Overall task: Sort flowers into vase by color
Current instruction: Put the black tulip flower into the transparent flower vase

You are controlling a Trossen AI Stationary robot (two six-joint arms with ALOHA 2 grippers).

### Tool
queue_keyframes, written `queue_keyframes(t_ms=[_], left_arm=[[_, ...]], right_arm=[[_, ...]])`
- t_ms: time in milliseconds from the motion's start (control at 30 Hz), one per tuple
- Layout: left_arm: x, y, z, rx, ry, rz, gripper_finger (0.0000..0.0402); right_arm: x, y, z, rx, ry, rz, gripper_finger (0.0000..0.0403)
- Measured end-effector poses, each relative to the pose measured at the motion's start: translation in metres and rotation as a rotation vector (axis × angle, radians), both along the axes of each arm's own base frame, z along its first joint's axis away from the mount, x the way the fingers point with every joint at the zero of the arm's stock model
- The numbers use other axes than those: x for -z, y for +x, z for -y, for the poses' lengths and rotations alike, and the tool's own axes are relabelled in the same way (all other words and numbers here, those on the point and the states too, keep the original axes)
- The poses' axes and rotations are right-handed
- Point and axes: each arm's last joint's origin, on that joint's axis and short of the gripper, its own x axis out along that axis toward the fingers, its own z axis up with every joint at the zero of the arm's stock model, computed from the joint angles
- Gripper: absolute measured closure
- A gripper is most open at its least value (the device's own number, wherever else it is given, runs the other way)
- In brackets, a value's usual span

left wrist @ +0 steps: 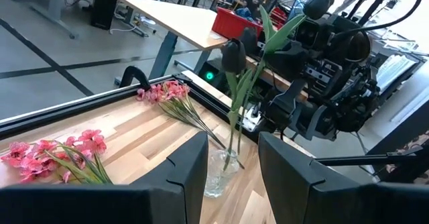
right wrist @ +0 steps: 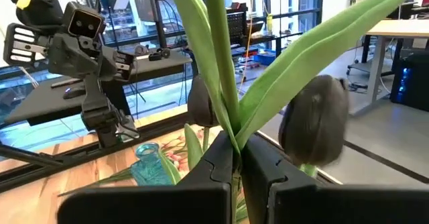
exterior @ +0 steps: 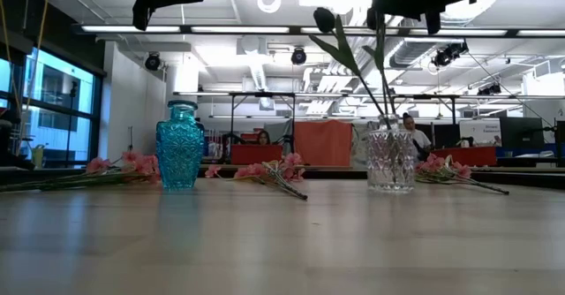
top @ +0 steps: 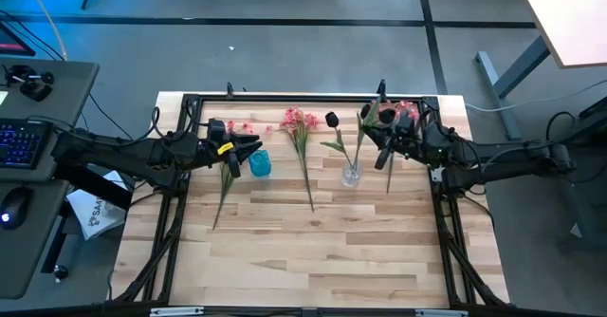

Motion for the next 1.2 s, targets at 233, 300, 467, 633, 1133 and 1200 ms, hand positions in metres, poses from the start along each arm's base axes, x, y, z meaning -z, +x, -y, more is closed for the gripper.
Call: queue_keyframes(t_ms=[233, 300, 467, 633, 1133, 1200], left_arm=[[0.000, 0.000, 0.000, 0.000, 0.000, 0.000, 0.0280], [0.000, 0.000, 0.000, 0.000, 0.000, 0.000, 0.0280], [0.000, 0.000, 0.000, 0.000, 0.000, -0.001, 0.0280], [0.000, 0.000, 0.000, 0.000, 0.000, -0.002, 0.0280], [0.000, 0.000, 0.000, -0.008, 0.002, -0.006, 0.0280], [0.001, 0.000, -0.001, -0.021, 0.004, -0.007, 0.0280]], right_arm=[[-0.006, -0.006, 0.000, -0.002, -0.023, 0.030, 0.0402], [-0.007, -0.007, 0.000, -0.003, -0.024, 0.036, 0.0402], [-0.003, -0.006, -0.001, -0.030, 0.032, 0.025, 0.0402], [-0.003, -0.006, -0.002, -0.066, 0.066, 0.041, 0.0402], [-0.011, -0.009, -0.003, -0.086, 0.012, 0.026, 0.0402], [-0.018, -0.011, -0.003, -0.081, -0.005, 0.043, 0.0402]])
